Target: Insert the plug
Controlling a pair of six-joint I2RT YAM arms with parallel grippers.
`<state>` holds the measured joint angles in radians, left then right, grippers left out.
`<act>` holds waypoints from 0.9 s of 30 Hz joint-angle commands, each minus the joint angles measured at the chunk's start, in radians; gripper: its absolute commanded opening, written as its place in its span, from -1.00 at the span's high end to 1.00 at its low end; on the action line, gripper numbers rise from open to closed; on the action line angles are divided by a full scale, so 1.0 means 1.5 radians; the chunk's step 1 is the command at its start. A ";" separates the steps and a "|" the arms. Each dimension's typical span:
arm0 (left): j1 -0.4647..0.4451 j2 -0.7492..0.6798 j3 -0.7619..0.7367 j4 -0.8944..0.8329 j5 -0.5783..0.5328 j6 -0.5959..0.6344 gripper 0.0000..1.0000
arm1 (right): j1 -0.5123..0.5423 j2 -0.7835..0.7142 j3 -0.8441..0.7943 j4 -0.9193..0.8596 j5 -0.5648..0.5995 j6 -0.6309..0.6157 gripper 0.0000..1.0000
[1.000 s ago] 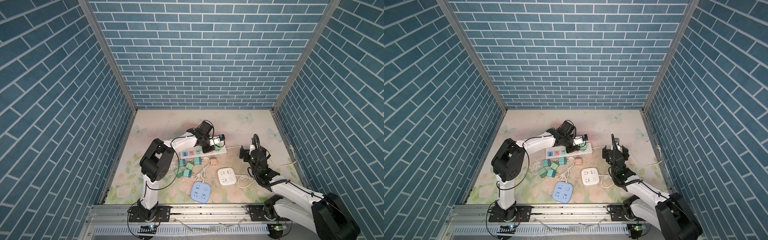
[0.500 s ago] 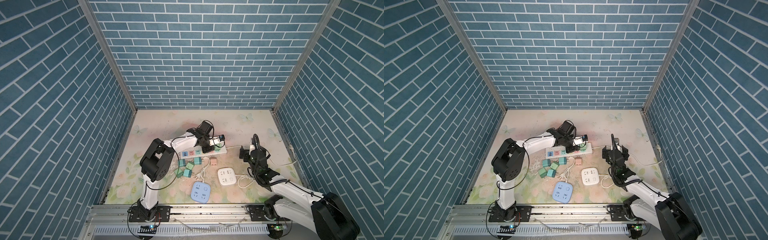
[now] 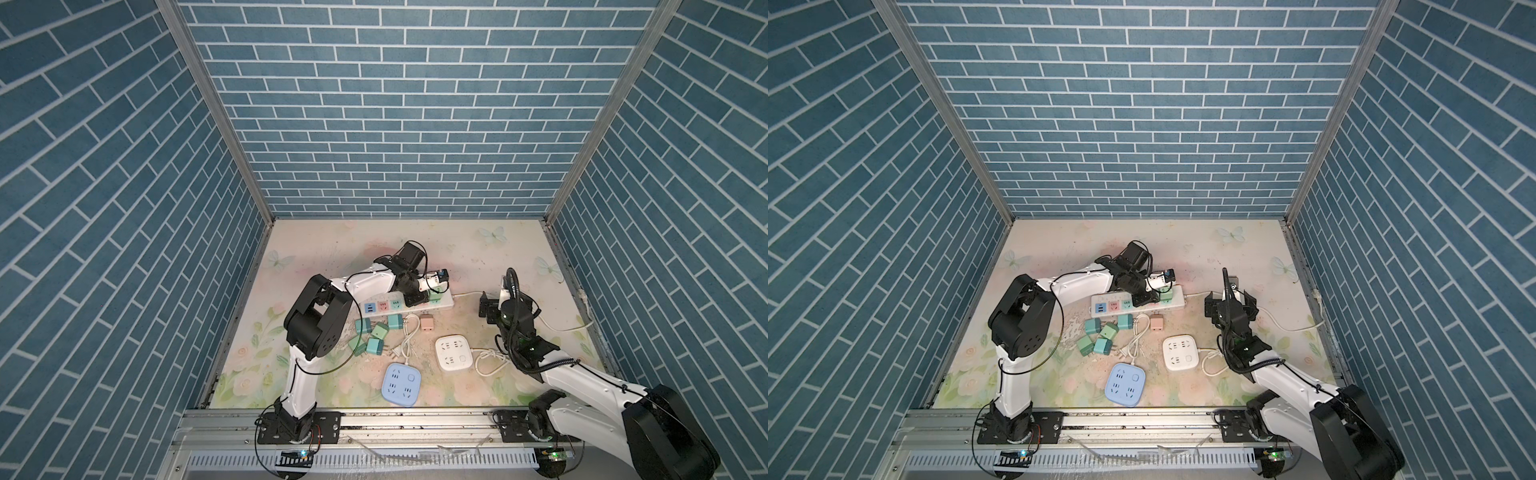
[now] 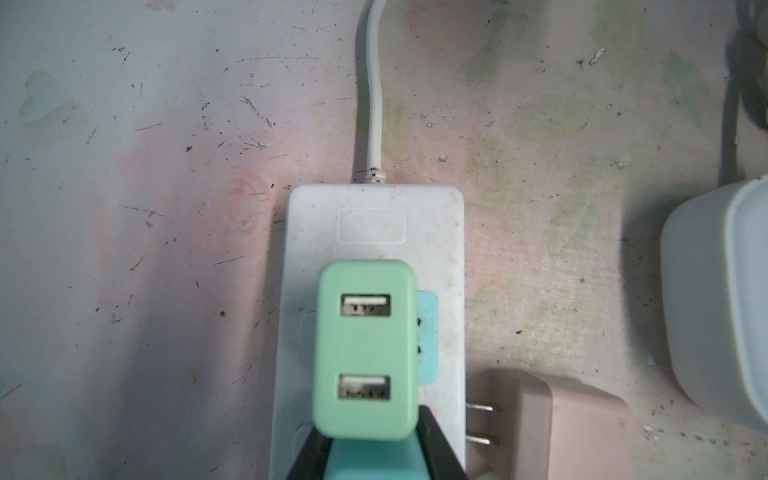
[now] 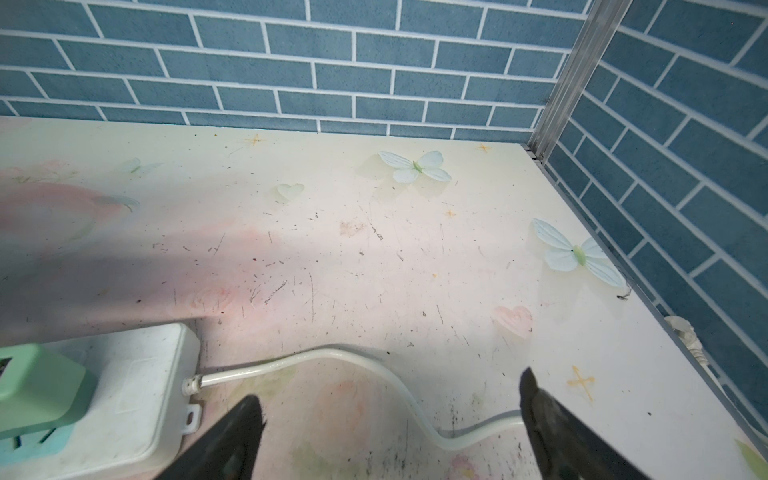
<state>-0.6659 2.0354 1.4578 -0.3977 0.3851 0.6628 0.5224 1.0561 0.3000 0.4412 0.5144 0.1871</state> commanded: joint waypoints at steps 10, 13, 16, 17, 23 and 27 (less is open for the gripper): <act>-0.001 0.055 0.006 -0.072 -0.005 0.001 1.00 | -0.004 0.007 0.008 0.005 0.000 0.021 -0.97; 0.000 0.063 0.011 -0.077 0.008 0.000 1.00 | -0.004 0.010 0.010 0.003 0.001 0.021 -0.96; 0.011 0.063 0.008 -0.069 0.028 -0.017 1.00 | -0.004 0.010 0.010 0.001 0.000 0.021 -0.96; 0.013 0.063 0.007 -0.068 0.033 -0.019 1.00 | -0.004 0.010 0.010 0.001 0.000 0.021 -0.96; 0.013 0.053 0.003 -0.064 0.027 -0.018 0.85 | -0.004 0.012 0.011 0.002 0.001 0.022 -0.96; 0.013 0.029 -0.003 -0.043 0.034 -0.026 -0.97 | -0.004 0.013 0.013 -0.001 0.001 0.021 -0.96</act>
<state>-0.6464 2.0663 1.4853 -0.4244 0.4339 0.6384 0.5224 1.0687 0.3000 0.4377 0.5140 0.1871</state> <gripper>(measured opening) 0.513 0.981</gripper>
